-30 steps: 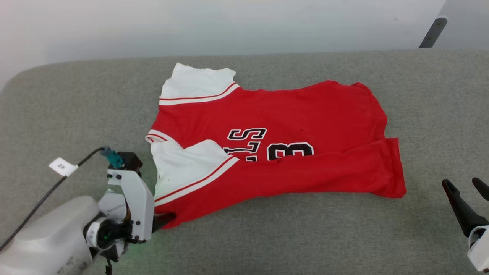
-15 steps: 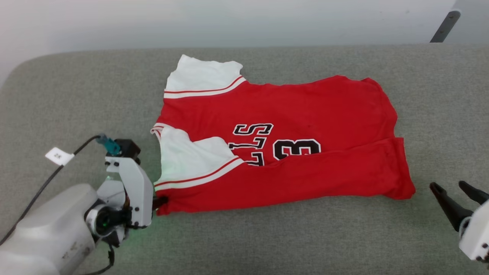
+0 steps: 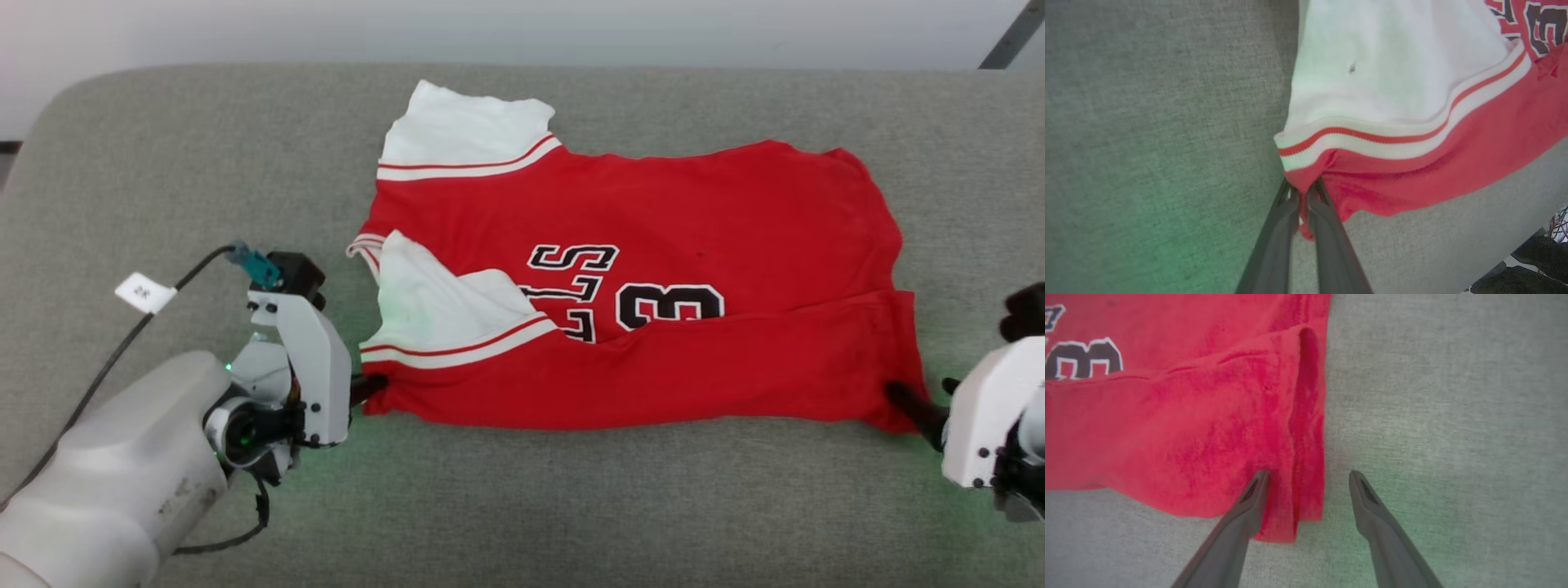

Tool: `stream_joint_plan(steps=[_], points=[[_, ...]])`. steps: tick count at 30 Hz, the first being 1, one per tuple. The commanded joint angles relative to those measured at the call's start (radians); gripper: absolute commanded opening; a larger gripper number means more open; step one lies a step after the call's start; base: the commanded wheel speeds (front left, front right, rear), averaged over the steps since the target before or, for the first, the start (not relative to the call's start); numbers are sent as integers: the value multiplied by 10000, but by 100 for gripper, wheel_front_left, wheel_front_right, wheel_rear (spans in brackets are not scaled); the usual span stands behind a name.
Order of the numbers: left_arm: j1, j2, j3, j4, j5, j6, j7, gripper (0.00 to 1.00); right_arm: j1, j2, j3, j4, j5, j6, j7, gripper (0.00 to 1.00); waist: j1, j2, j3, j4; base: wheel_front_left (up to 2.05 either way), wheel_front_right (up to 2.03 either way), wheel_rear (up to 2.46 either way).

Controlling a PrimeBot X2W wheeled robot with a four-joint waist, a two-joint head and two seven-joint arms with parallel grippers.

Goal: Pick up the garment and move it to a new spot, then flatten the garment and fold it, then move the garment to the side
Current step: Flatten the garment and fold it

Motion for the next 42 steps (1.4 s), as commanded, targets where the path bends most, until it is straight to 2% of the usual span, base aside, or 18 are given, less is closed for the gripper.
stream_joint_plan(steps=[1, 5, 6, 7, 15, 23, 36, 42], points=[[21, -96, -21, 192, 50, -6, -51, 0, -318, -113, 337, 469, -49, -7, 74, 100, 0, -1, 153, 153, 0, 0, 0], [9, -130, 5, 284, 8, -42, -83, 0, -611, -97, 780, 1173, 163, -7, 244, 100, 0, -1, 218, 188, 0, 0, 0], [9, -145, 12, 315, -9, -55, -90, 0, -629, -135, 939, 1442, 184, -7, 389, 43, 0, -1, 231, 201, 0, 0, 0], [9, -162, 20, 345, -23, -66, -84, 0, -662, -187, 1139, 1667, 220, -7, 491, 0, 0, -1, 243, 218, 0, 0, 0], [-62, -57, 128, 466, -97, -91, 3, 0, -1196, -746, 1518, 2387, 545, -13, 150, 0, 0, -1, 238, 257, 0, 0, 0], [-96, 373, 256, 9, -337, 234, 444, 0, -1223, -1171, 1719, 2275, 983, -15, 113, 0, 0, -1, -40, 185, 0, 0, 0], [257, 1337, 61, -2290, -514, 1804, 1366, 0, -254, -1998, 2080, 719, 1833, -12, 1058, 0, 0, -1, -435, 191, 0, 0, 0], [726, 1779, -79, -3500, -615, 2489, 1629, 0, 490, -2089, 1856, -101, 2045, -10, 1605, 0, 0, -1, -511, 147, 0, 0, 0]])
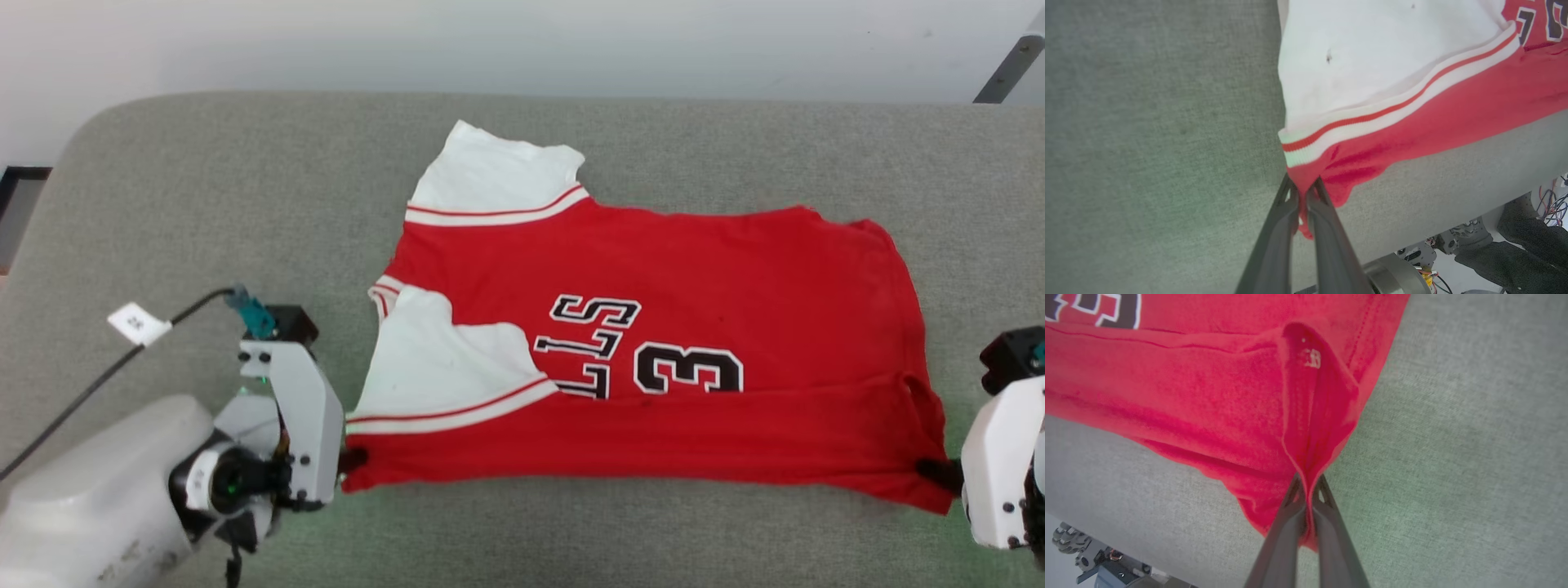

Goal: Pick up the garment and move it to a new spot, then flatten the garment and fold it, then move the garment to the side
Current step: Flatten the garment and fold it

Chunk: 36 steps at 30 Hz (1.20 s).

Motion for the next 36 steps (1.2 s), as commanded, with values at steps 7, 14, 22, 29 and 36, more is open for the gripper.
stream_joint_plan(steps=[7, 14, 22, 29, 36], points=[[644, 301, -90, -770, -149, 499, -58, 0, 635, 54, -332, -512, 1, -14, 281, 0, 0, 0, -2, -52, 0, 0, 0], [647, 346, 3, -799, -52, 495, -232, 89, 662, 224, -275, -698, -223, -14, 11, 31, 0, 0, -106, -89, 0, 0, 0], [238, 619, 152, -1009, 67, 584, -167, 100, 818, 375, -397, -1036, -360, -14, -346, 100, 0, 0, -350, -180, 0, 0, 0], [-546, 882, 528, -1172, 353, 608, -234, 100, 914, 645, -821, -1699, -721, -13, -1309, 100, 0, 0, -452, -444, 0, 0, 0], [-1500, 737, 1033, -631, 1012, -88, -1121, 100, 546, 1152, -1268, -2270, -1904, -13, -3975, 100, 0, 0, -312, -895, 0, 0, 0]])
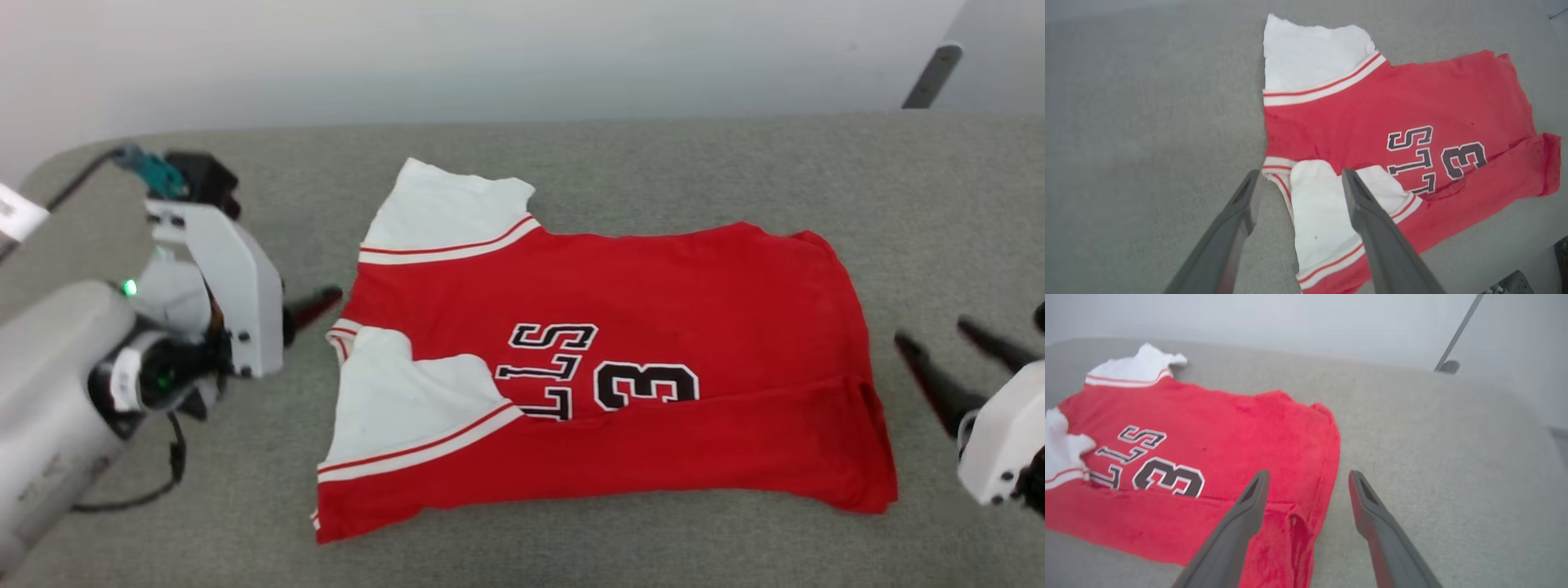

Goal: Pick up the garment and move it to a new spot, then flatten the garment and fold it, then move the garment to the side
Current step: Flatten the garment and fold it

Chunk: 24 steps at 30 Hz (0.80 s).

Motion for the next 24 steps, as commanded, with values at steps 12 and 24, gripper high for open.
stream_joint_plan(steps=[12, 24], points=[[-1478, -770, 433, 2050, 1396, -1613, -1920, 100, -1025, 1323, -820, -54, -2637, -11, -5701, 100, 0, 0, 980, -977, 0, 0, 0], [-2820, -1188, 425, 3786, 1847, -2306, -1684, 100, -1276, 2239, -953, -506, -3148, -11, -6726, 100, 0, 0, 2592, -1710, 0, 0, 0]])
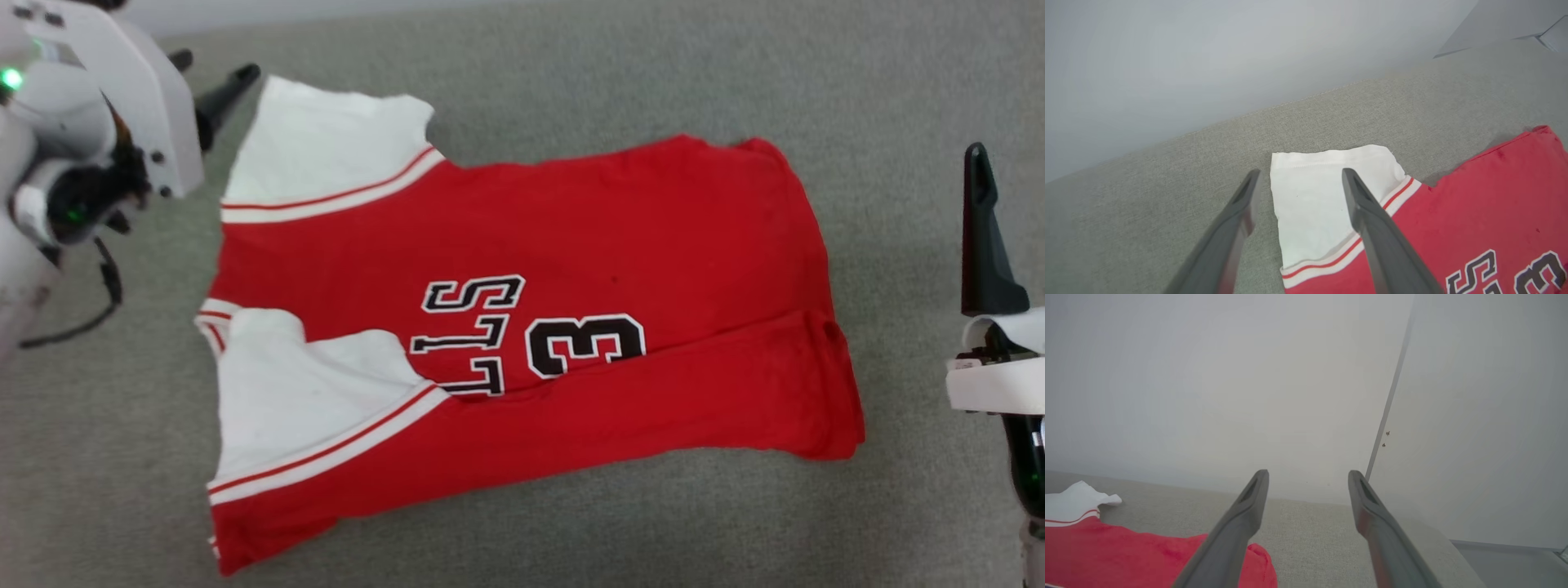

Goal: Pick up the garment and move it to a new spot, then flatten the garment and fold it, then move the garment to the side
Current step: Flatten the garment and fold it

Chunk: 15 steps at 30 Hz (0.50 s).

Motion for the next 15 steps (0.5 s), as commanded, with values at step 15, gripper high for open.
stream_joint_plan(steps=[15], points=[[-1746, -50, -347, 1327, 151, -176, 2287, 100, -438, 277, 259, 274, 157, -11, -126, 100, 0, 0, 2008, -858, 0, 0, 0]])
